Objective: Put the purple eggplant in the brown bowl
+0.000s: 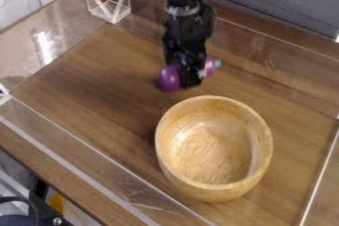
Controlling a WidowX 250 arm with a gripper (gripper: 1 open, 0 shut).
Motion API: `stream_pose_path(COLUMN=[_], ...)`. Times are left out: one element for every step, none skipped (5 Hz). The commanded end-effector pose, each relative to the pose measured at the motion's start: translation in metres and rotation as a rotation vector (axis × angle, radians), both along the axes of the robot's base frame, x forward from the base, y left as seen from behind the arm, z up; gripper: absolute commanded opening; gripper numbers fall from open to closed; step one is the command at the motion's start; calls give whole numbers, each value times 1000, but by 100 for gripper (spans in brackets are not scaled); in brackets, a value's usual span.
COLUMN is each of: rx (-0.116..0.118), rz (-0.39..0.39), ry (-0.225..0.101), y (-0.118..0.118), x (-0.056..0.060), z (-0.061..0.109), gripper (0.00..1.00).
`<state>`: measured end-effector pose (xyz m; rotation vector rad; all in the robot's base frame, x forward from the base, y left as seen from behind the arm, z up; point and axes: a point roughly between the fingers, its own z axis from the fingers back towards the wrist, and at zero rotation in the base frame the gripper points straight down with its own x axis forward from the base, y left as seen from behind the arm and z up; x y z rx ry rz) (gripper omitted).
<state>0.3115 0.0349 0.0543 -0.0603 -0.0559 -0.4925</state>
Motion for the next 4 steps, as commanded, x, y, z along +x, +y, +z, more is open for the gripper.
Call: stream_pose_path(rx=[40,46,36,25], rz=[43,77,82,67], ry=[-108,-123,-115,-97], y=[-1,-9,-24,-37], x=[4,-5,-20,-35], z=[56,79,85,85], gripper=[0,0,0,0])
